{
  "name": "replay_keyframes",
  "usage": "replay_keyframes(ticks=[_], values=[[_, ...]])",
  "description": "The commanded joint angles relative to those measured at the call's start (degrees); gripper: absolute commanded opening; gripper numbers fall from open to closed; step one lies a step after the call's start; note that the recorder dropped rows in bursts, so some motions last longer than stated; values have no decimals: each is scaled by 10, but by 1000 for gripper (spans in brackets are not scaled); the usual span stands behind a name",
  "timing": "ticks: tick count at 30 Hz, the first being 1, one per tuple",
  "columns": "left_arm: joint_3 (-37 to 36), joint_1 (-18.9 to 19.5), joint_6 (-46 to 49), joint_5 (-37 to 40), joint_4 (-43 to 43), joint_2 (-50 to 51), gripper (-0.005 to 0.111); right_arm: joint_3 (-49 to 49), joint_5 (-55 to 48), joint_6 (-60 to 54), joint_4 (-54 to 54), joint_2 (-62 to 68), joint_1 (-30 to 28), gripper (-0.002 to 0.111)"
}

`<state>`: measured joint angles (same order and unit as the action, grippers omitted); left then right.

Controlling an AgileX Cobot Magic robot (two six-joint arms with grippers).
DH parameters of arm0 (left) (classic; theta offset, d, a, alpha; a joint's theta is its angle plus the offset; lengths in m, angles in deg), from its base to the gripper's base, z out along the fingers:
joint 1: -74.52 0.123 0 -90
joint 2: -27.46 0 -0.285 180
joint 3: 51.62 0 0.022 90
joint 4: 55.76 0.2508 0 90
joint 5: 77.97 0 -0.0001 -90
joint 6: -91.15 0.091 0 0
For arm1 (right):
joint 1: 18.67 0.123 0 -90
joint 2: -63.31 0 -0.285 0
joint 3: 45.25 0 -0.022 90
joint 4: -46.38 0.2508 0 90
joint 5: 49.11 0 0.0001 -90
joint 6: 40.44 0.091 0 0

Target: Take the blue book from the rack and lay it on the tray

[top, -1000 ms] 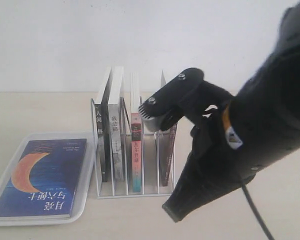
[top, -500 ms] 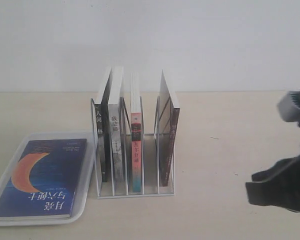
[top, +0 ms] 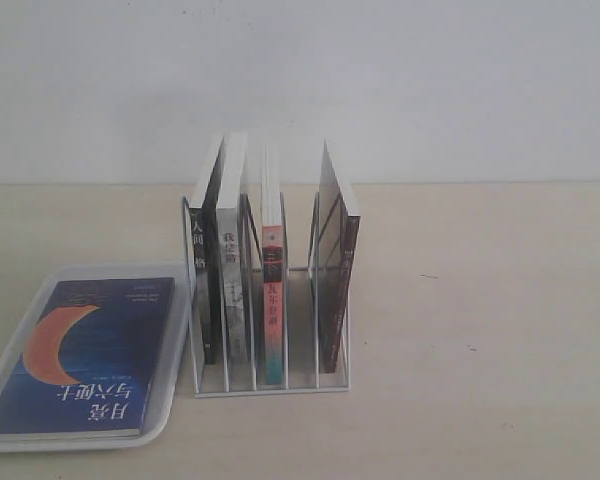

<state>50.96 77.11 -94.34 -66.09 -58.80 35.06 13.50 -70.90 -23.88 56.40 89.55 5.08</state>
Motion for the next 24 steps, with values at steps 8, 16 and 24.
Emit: replay_keyframes(ticks=[8, 16, 24], values=[[2, 2, -4, -4, -6, 2, 4, 128, 12, -6, 68, -185, -112, 0], [2, 2, -4, -4, -6, 2, 4, 185, 102, -6, 80, -185, -112, 0], [2, 2, -4, -4, -6, 2, 4, 185, 96, -37, 22, -185, -112, 0]])
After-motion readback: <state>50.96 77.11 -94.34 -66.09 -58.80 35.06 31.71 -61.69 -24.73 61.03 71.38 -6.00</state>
